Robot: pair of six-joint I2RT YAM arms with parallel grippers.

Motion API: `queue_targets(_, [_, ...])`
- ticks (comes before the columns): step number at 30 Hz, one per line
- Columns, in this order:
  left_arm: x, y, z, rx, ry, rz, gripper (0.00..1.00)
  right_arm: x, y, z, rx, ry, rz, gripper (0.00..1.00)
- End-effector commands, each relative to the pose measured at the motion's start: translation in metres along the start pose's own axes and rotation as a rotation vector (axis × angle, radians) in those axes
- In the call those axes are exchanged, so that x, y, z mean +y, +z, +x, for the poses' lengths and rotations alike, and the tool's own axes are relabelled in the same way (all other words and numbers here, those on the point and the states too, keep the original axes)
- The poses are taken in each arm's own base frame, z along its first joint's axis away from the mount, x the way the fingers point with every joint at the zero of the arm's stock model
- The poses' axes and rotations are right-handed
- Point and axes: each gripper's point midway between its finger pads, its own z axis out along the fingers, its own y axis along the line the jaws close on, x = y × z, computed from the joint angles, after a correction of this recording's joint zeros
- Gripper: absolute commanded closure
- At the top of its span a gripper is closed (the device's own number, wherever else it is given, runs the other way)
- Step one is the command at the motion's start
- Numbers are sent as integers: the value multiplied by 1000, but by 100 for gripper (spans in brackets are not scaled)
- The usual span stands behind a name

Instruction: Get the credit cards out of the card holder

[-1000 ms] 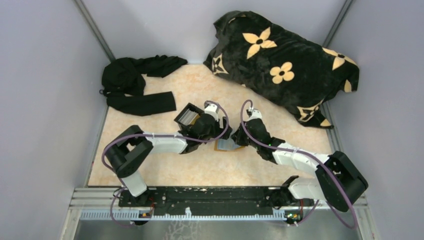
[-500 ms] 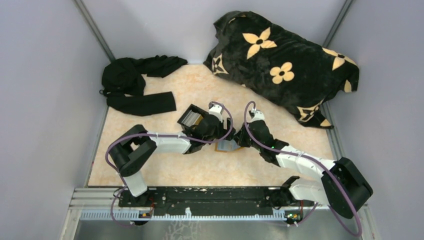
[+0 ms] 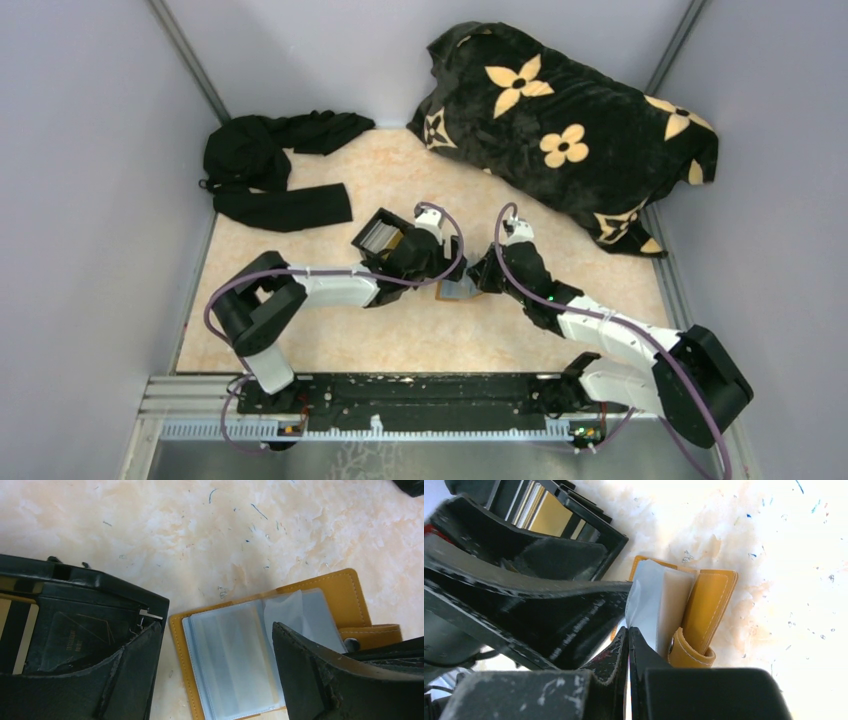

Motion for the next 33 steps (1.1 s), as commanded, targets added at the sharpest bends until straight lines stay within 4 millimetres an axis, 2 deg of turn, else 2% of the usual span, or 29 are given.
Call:
queue_targets(1, [12, -11, -9, 7, -22, -27, 13, 4, -2, -10, -59, 18, -34, 100])
queue_targets(4, [12, -14, -19, -17, 0, -31, 13, 2, -2, -7, -57, 29, -37, 100])
queue_targets(6, [11, -12, -17, -4, 7, -31, 13, 2, -2, -7, -58, 32, -37, 100])
queue_targets(8, [8, -9, -10, 25, 12, -13, 13, 2, -2, -7, -58, 32, -34, 100])
queue_targets(13, [1, 1, 22, 125, 11, 29, 12, 1, -4, -9, -68, 35, -34, 99])
queue_targets(15, [-4, 1, 30, 147, 10, 41, 12, 1, -4, -9, -70, 29, -32, 85])
queue_targets(18, [-14, 1, 36, 166, 29, 57, 12, 1, -6, -10, -81, 28, -35, 73])
queue_targets(19, [-15, 2, 40, 180, 39, 56, 12, 1, -7, -12, -87, 27, -37, 65])
queue_targets(22, [-18, 6, 49, 219, 59, 52, 12, 3, -10, -16, -107, 21, -43, 56])
queue_targets(25, [-15, 7, 54, 231, 65, 31, 12, 3, -12, -20, -117, -2, -39, 54])
queue_targets(33, [13, 7, 35, 182, 67, -61, 11, 4, -19, -29, -140, -60, -39, 54])
